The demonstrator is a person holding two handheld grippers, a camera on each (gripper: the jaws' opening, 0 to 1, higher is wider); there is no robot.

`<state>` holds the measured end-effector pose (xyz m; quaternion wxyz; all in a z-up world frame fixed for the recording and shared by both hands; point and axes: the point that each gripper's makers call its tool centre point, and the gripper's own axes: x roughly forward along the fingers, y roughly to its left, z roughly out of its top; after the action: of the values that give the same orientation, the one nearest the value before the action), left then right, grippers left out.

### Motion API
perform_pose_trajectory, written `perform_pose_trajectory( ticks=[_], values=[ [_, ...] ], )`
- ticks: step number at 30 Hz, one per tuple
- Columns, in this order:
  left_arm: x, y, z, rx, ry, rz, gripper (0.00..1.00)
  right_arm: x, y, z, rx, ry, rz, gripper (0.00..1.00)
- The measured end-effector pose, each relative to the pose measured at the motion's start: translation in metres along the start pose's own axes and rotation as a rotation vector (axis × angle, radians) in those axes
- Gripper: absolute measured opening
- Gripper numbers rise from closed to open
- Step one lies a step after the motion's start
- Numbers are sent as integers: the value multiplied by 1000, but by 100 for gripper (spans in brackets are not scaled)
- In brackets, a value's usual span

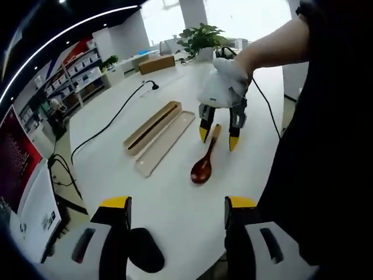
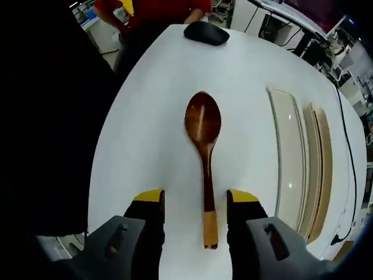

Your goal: Arrange the utensils inside the cutlery case until each visible utensil rests in its matching compartment.

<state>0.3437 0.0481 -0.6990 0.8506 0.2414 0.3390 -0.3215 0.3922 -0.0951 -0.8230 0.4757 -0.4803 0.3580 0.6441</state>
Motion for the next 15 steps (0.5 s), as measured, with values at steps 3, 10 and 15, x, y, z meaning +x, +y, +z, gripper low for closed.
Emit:
perform_pose_trajectory(
  ticks=[3, 10, 15],
  values=[
    [3, -4, 1, 10, 5, -7, 66, 1, 0, 1, -28, 46, 8, 40],
    [-1, -2, 9, -23, -34, 2, 66, 3, -4, 4, -55, 104, 18, 38],
    [-1, 1, 8, -22, -28, 16, 65, 2, -18, 7, 15, 67, -2, 24]
  ],
)
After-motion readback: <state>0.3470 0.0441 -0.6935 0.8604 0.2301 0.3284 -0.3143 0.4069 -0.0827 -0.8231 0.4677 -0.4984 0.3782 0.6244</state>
